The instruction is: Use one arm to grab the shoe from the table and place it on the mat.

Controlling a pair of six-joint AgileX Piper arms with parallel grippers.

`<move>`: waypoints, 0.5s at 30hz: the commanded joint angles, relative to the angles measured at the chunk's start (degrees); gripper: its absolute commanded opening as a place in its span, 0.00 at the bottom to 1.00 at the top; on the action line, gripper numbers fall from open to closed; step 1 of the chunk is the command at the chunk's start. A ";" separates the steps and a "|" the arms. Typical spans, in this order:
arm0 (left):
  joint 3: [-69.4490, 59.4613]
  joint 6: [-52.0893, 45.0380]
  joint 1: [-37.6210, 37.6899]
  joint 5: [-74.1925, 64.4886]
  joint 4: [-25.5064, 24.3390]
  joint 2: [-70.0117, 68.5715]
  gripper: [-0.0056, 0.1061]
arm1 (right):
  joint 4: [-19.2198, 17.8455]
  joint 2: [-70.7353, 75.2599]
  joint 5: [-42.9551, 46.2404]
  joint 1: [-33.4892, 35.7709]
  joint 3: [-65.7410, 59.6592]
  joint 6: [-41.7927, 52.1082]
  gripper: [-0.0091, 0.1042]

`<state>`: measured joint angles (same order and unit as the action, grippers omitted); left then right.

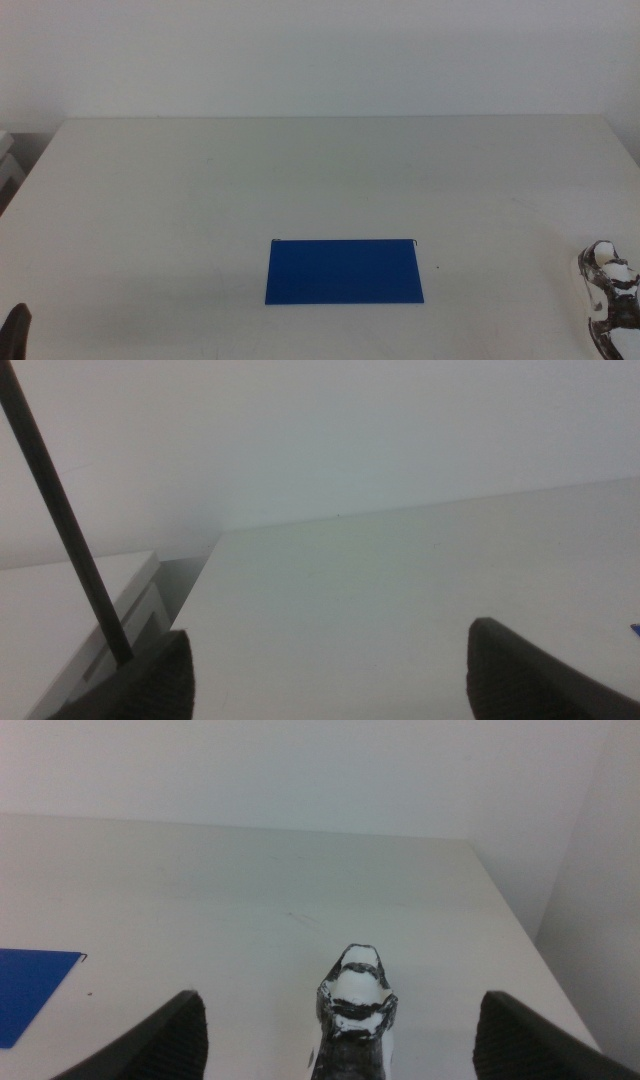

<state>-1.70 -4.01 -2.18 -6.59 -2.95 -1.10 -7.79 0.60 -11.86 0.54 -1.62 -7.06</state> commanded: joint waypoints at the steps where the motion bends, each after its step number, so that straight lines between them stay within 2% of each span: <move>1: -0.29 0.32 0.27 4.63 0.49 -0.38 0.89 | 0.58 1.24 3.26 -0.24 1.31 0.73 0.89; 9: -0.29 0.32 0.27 4.63 0.49 -0.38 0.89 | 1.02 -3.67 -9.54 -0.24 11.49 0.73 0.89; 15: -0.29 0.32 0.27 4.63 0.49 -0.38 0.89 | 0.61 -10.42 -15.66 -0.24 19.22 0.73 0.89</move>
<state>-1.70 -4.01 -2.18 -6.59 -2.95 -1.10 -6.34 -7.32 -29.53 0.54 13.88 -7.06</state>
